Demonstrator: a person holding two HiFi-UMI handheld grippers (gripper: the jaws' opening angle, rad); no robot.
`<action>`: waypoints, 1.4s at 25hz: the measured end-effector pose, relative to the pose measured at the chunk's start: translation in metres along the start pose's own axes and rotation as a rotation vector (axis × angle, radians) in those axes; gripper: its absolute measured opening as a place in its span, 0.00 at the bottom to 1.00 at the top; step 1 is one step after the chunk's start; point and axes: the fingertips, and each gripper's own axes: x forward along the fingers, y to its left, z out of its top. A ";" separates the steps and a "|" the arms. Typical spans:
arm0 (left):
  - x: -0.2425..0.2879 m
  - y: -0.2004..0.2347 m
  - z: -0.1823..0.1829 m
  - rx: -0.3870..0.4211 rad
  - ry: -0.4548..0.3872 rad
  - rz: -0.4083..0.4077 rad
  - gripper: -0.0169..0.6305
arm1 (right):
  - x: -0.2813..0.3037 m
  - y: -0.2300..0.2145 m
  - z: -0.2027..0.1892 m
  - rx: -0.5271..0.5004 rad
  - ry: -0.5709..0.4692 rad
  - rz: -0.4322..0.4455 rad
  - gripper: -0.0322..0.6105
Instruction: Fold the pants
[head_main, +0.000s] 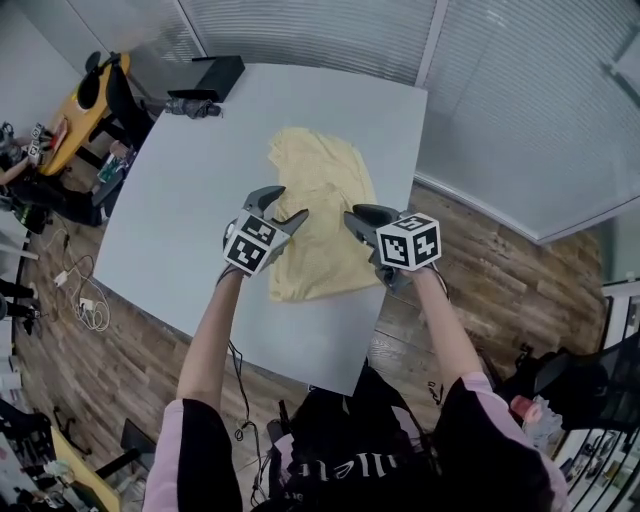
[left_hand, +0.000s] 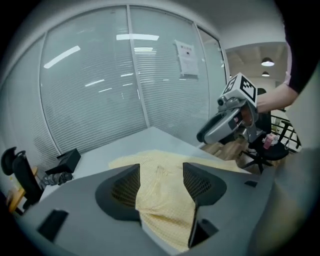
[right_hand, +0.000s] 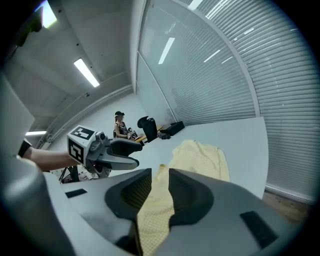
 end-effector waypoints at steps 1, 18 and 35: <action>-0.007 -0.010 0.005 0.004 -0.022 -0.017 0.46 | -0.005 0.009 0.000 -0.004 -0.011 0.009 0.19; -0.179 -0.124 -0.003 -0.123 -0.287 -0.063 0.44 | -0.100 0.176 -0.027 -0.098 -0.185 0.026 0.19; -0.304 -0.242 -0.105 -0.255 -0.286 -0.147 0.33 | -0.157 0.307 -0.130 -0.001 -0.227 -0.017 0.19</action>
